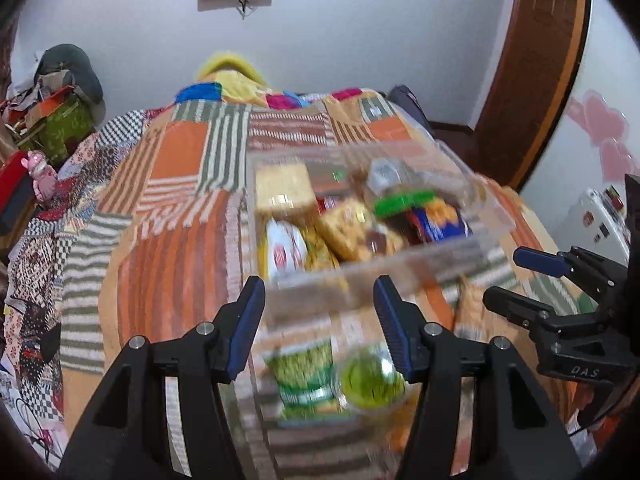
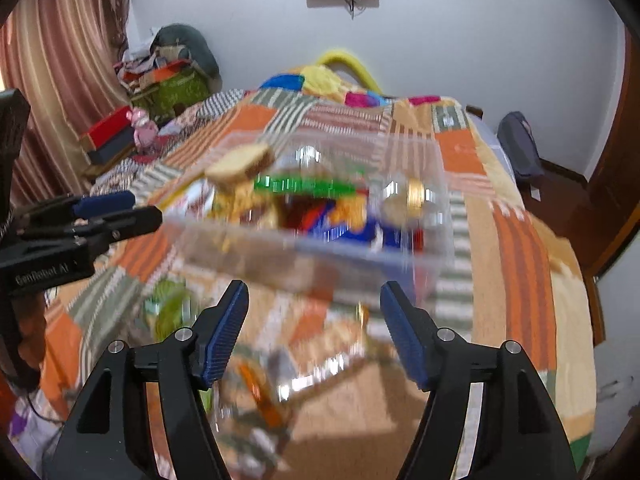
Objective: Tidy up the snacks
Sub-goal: 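Lower the cake and bread bag into the clear box, opening both tools, then grasp the green jelly cup with the left tool while the right tool grasps the wafer pack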
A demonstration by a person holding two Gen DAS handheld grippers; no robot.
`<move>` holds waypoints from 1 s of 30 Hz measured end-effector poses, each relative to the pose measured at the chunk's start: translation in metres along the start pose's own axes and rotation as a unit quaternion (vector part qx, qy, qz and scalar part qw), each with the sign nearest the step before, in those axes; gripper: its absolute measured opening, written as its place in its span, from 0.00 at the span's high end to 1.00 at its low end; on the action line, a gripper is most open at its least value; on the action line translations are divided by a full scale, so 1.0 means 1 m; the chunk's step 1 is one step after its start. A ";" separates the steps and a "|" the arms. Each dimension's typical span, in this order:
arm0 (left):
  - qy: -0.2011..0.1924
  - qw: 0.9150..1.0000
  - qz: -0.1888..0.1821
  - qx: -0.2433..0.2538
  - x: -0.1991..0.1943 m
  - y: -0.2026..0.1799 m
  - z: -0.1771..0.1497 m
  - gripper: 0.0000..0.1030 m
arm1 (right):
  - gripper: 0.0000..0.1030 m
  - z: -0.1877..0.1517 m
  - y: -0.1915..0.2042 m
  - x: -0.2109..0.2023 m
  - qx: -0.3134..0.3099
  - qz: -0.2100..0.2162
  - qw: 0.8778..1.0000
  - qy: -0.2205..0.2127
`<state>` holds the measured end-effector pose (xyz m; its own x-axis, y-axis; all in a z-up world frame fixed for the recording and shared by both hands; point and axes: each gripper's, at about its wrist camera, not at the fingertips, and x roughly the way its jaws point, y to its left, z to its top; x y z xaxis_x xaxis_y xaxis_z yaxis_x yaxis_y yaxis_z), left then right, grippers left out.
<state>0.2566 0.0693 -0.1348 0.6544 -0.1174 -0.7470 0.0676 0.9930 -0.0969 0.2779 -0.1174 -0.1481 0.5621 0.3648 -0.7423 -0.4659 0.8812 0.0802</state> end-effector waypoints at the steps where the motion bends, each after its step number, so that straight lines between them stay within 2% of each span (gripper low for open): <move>1: 0.005 1.000 -0.003 -0.001 0.001 0.000 -0.005 0.44 | 0.34 -0.004 0.000 0.001 0.001 -0.002 1.000 0.005; 4: 0.024 1.000 -0.008 -0.007 0.007 0.000 -0.020 0.42 | 0.30 -0.011 -0.001 0.011 0.010 -0.004 1.000 0.018; 9: 0.056 0.998 -0.028 -0.002 0.020 -0.010 -0.038 0.42 | 0.30 -0.018 0.000 0.031 0.027 0.008 0.998 0.047; 14: 0.074 0.996 -0.048 0.010 0.025 -0.025 -0.048 0.42 | 0.30 -0.028 0.006 0.032 0.003 -0.017 0.999 0.047; 22: 0.078 0.995 -0.059 0.011 0.032 -0.037 -0.051 0.42 | 0.30 -0.059 -0.026 0.017 0.018 -0.032 0.997 0.066; 25: 0.079 0.995 -0.056 0.009 0.035 -0.039 -0.050 0.42 | 0.31 -0.057 -0.033 0.010 0.033 -0.008 0.997 0.064; 30: 0.084 0.995 -0.058 0.002 0.041 -0.039 -0.048 0.40 | 0.31 -0.045 -0.027 0.014 0.020 -0.001 0.998 0.052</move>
<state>0.2443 0.0249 -0.1931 0.5070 -0.2318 -0.8302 0.1395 0.9725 -0.1863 0.2674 -0.1500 -0.1907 0.4886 0.3314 -0.8071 -0.4358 0.8941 0.1032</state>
